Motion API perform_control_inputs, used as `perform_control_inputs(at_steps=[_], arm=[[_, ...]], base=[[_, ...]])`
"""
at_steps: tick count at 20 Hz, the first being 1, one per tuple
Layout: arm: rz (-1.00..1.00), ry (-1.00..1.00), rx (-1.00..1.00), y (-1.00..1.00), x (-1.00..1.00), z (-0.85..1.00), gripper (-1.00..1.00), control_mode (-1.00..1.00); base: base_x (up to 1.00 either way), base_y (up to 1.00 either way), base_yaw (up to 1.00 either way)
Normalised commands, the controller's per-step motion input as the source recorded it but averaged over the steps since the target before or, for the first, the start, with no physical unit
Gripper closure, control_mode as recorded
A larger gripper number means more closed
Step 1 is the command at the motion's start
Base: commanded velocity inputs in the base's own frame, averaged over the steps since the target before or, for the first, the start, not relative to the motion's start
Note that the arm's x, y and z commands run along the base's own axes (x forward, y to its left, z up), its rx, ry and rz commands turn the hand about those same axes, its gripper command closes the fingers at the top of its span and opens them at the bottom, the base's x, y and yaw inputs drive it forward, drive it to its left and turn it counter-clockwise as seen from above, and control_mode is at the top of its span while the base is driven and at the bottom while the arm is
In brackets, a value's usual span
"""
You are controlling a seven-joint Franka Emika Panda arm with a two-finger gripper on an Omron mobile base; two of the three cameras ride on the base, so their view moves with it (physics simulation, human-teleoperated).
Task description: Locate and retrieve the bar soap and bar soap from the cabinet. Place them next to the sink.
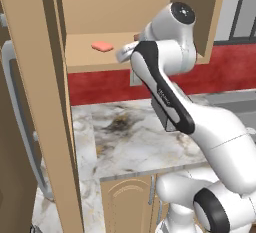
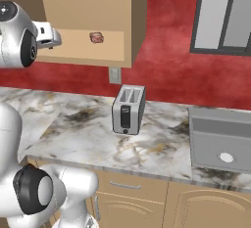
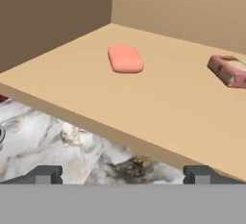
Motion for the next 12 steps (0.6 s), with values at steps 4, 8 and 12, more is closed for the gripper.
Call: perform_control_inputs(at_steps=[4, 8, 12], arm=[[0.0, 0.0, 0.0, 0.31, 0.4, 0.0, -1.0, -1.0], [0.0, -0.01, 0.0, 0.42, 0.4, 0.0, -1.0, -1.0], [0.0, 0.0, 0.0, 0.37, 0.42, -0.05, -1.0, -1.0]], base=[[0.0, 0.0, 0.0], [0.0, 0.0, 0.0], [0.0, 0.0, 0.0]])
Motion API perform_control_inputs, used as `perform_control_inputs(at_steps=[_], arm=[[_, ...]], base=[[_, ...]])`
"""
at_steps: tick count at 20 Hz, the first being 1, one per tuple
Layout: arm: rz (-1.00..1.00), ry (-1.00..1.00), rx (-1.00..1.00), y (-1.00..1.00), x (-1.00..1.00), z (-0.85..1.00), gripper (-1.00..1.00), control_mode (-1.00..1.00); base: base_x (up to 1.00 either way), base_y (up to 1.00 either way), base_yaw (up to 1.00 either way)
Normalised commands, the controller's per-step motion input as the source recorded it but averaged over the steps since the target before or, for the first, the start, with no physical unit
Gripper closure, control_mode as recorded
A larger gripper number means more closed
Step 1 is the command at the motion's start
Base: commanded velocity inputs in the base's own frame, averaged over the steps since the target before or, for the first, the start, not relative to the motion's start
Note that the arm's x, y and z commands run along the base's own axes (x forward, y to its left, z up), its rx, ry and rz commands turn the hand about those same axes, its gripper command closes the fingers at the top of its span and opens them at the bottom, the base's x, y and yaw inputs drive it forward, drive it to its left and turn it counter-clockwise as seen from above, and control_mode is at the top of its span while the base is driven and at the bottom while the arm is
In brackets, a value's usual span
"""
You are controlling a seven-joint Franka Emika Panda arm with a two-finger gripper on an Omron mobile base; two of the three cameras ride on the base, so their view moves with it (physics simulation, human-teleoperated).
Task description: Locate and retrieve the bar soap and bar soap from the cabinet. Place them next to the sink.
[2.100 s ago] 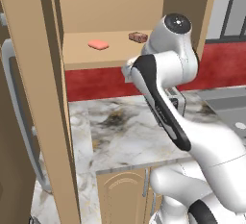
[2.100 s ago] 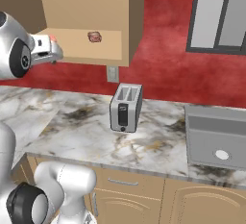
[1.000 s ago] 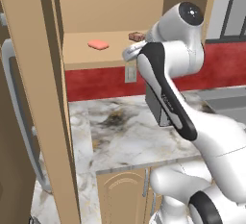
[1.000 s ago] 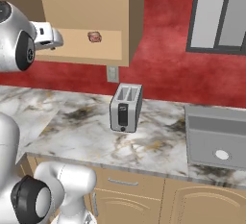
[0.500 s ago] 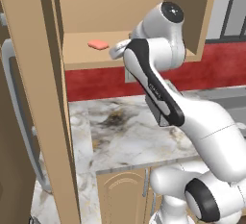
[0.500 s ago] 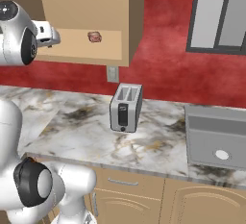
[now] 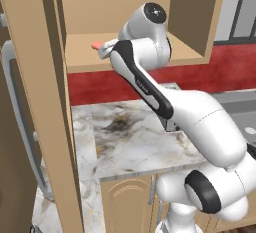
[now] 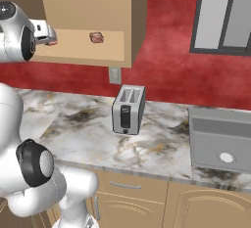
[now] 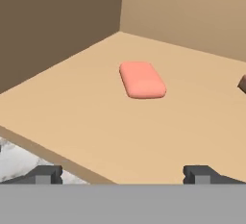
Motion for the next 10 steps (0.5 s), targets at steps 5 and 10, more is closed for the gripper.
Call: perform_control_inputs(at_steps=[5, 10], arm=[[-0.02, 0.01, 0.0, 0.07, 0.54, -0.01, -1.0, -1.0], [-0.04, 0.0, 0.0, 0.0, 0.55, 0.0, -1.0, -1.0]], base=[[0.0, 0.0, 0.0], [0.0, 0.0, 0.0]])
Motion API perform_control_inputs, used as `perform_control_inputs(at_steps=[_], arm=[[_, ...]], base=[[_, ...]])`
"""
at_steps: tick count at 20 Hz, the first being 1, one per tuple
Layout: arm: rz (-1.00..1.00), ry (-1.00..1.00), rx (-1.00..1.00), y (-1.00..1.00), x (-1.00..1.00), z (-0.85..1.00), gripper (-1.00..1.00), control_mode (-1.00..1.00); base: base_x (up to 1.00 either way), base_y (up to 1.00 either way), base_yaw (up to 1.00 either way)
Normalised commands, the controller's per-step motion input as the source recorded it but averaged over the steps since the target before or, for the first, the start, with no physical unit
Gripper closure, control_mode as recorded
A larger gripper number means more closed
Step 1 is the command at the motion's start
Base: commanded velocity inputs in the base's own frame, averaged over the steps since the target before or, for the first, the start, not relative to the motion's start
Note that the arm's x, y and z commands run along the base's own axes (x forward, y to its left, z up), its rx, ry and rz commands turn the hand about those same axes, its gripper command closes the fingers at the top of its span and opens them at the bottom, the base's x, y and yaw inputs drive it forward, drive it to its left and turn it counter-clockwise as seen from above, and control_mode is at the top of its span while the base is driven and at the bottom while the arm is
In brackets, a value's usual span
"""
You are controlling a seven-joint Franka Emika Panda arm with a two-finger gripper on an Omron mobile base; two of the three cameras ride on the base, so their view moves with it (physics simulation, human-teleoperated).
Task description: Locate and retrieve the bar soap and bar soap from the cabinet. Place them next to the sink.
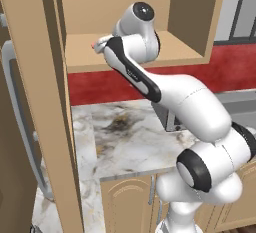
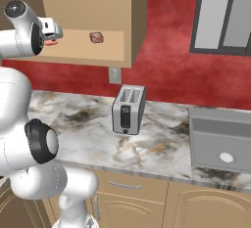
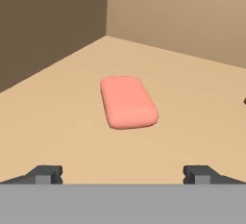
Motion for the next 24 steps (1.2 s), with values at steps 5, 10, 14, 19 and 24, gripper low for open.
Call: perform_control_inputs(at_steps=[5, 10, 14, 19, 24], arm=[[-0.01, 0.0, 0.0, 0.05, 0.38, -0.04, -1.0, -1.0], [0.0, 0.0, 0.0, 0.1, 0.34, -0.09, -1.0, -1.0], [0.0, 0.0, 0.0, 0.08, 0.38, -0.11, -1.0, -1.0], [0.0, 0.01, 0.0, 0.15, 0.41, -0.14, -1.0, -1.0], [0.0, 0.0, 0.0, 0.18, 0.21, -0.06, -1.0, -1.0]], base=[[0.0, 0.0, 0.0], [0.0, 0.0, 0.0], [0.0, 0.0, 0.0], [0.0, 0.0, 0.0], [0.0, 0.0, 0.0]])
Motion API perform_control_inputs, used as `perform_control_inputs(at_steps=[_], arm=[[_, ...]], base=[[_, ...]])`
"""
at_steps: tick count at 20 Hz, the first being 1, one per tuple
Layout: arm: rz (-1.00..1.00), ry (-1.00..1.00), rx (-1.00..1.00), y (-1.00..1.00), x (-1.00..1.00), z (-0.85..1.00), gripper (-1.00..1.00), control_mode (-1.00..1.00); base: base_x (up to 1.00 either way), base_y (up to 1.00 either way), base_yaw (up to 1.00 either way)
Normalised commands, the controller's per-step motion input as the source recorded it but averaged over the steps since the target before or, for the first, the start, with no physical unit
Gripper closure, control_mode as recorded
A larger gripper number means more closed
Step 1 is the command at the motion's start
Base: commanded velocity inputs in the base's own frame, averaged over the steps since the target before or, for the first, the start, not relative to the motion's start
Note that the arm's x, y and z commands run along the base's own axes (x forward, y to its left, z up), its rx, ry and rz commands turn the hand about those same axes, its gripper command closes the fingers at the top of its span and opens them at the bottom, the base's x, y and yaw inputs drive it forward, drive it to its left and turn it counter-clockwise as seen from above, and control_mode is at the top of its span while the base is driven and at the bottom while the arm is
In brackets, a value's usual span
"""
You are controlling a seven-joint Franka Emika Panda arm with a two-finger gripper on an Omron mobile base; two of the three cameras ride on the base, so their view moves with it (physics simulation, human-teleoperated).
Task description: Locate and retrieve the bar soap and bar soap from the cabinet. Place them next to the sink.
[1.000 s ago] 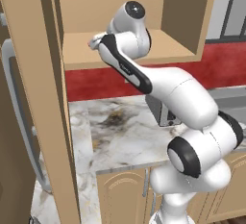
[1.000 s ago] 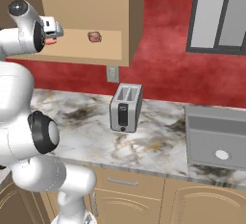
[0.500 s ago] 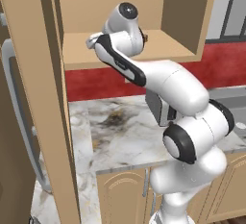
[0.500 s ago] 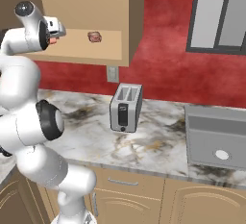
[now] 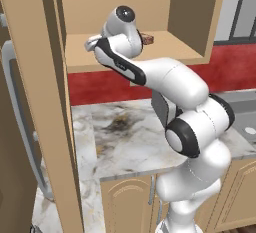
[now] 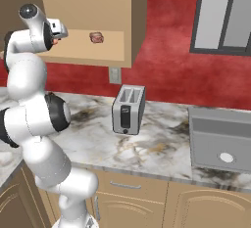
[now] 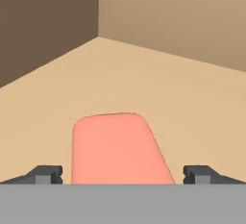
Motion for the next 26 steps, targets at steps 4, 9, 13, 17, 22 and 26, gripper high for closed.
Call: perform_control_inputs(at_steps=[4, 9, 13, 17, 22, 26], arm=[[0.0, 0.0, 0.0, 0.16, 0.16, -0.06, -1.0, -1.0], [0.0, 0.0, 0.0, 0.09, 0.05, -0.16, 1.0, -1.0], [0.0, 0.0, 0.0, 0.0, 0.0, -0.16, 1.0, -1.0], [0.0, 0.0, 0.0, 0.0, -0.03, -0.03, 1.0, -1.0], [-0.04, -0.01, 0.0, 0.0, -0.32, 0.0, 1.0, -1.0], [-0.06, -0.01, 0.01, -0.1, -0.43, 0.0, 1.0, -1.0]], base=[[0.0, 0.0, 0.0], [0.0, 0.0, 0.0], [0.0, 0.0, 0.0], [0.0, 0.0, 0.0], [0.0, 0.0, 0.0], [0.0, 0.0, 0.0]])
